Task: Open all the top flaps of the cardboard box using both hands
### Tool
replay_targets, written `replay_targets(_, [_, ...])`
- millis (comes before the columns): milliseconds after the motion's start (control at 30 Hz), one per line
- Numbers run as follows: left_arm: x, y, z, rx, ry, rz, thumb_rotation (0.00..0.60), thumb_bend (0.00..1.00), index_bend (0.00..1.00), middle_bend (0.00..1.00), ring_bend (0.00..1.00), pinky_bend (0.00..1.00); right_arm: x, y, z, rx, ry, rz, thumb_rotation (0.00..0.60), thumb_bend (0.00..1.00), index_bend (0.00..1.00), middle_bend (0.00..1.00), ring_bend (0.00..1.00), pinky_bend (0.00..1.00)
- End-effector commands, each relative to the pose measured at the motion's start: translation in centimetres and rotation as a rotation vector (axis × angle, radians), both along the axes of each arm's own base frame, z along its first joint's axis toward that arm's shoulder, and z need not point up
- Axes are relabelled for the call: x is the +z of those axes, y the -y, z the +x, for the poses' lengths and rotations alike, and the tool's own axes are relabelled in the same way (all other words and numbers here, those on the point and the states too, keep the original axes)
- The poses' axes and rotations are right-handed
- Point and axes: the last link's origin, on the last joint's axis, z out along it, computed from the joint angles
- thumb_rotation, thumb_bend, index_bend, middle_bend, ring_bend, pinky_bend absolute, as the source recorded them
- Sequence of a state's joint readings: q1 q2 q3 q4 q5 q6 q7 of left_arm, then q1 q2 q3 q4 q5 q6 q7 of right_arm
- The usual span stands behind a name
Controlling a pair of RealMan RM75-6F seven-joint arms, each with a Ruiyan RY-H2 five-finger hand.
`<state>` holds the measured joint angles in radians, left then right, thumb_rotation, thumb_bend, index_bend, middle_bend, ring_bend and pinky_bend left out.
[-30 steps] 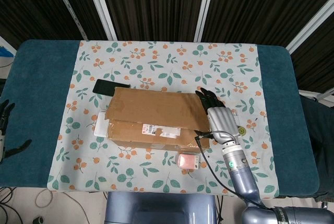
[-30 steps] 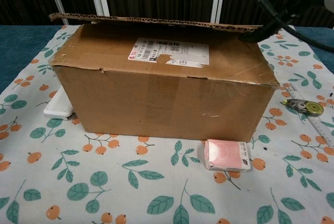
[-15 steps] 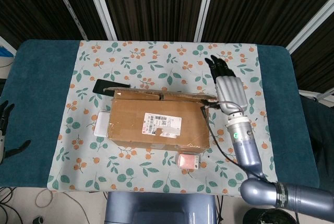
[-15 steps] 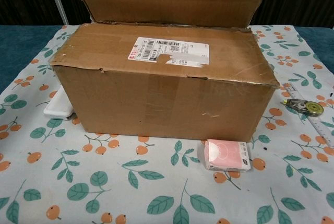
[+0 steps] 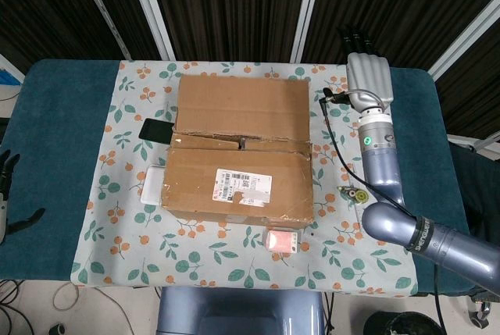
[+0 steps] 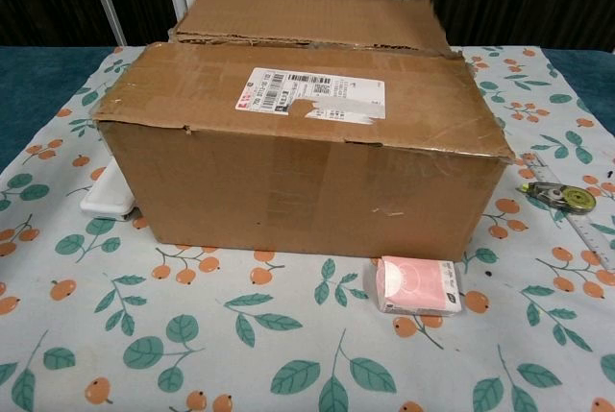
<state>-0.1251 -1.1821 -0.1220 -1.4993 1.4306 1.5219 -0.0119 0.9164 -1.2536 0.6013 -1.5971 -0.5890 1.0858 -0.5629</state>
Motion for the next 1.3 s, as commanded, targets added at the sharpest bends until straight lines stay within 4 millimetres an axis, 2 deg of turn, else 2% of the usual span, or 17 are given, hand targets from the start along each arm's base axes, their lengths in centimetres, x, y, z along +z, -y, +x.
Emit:
replay_targets(33, [-0.1,-0.1,0.1,-0.002,-0.016,-0.009,0.6,0.1,0.0,0.0,0.0,0.07,0.5,-1.7,-2.0,-0.008,-0.017,0.014,0.6,0.45,0.0,0.0,0.02,0.22])
replay_targets(100, [-0.1,-0.2,0.2,0.003,-0.022,-0.013,0.6,0.11,0.0,0.0,0.0,0.07,0.7,-2.9,-3.3,-0.021,-0.019,0.032,0.6,0.57,0.0,0.0,0.03,0.22])
replay_targets(200, [-0.1,-0.5,0.4,0.006,-0.032,-0.017,0.6,0.11,0.0,0.0,0.0,0.07,1.3,-5.7,-6.4,-0.058,-0.024,0.048,0.6,0.64,0.0,0.0,0.03,0.22])
replay_targets(400, [-0.3,-1.7,2.0,0.0,0.001,-0.04,0.6,0.11,0.0,0.0,0.0,0.07,2.8,-10.8,-11.4,-0.093,-0.075,0.037,0.6,0.68,0.0,0.0,0.03,0.22])
replay_targets(533, [-0.6,-3.1,3.9,-0.014,0.016,-0.103,0.6,0.13,0.0,0.0,0.0,0.08,3.7,-14.7,-14.4,-0.124,-0.066,0.012,0.6,0.68,0.0,0.0,0.03,0.22])
replay_targets(667, [-0.7,-4.8,6.3,-0.046,0.007,-0.153,0.6,0.22,0.0,0.0,0.0,0.08,4.2,-17.4,-16.5,-0.152,-0.034,-0.002,0.6,0.68,0.0,0.0,0.03,0.22])
replay_targets(800, [-0.8,-6.9,9.1,-0.087,0.006,-0.21,0.6,0.33,0.0,0.0,0.0,0.08,4.2,-18.7,-17.8,-0.162,-0.008,0.0,0.6,0.68,0.0,0.0,0.03,0.22])
replay_targets(967, [-1.3,-10.1,13.4,-0.177,-0.056,-0.299,0.6,0.39,0.0,0.0,0.0,0.1,4.3,-19.1,-18.8,-0.158,0.008,-0.002,0.6,0.68,0.0,0.0,0.03,0.22])
replay_targets(1167, [-3.5,-13.6,17.4,-0.221,-0.099,-0.445,0.6,0.55,0.02,0.01,0.0,0.11,4.2,-19.1,-19.2,-0.144,0.036,-0.003,0.6,0.68,0.0,0.0,0.03,0.22])
replay_targets(1300, [-4.8,-15.3,19.7,-0.253,-0.14,-0.523,0.6,0.66,0.05,0.05,0.06,0.2,4.3,-19.2,-19.1,-0.134,0.054,-0.009,0.6,0.68,0.0,0.0,0.03,0.22])
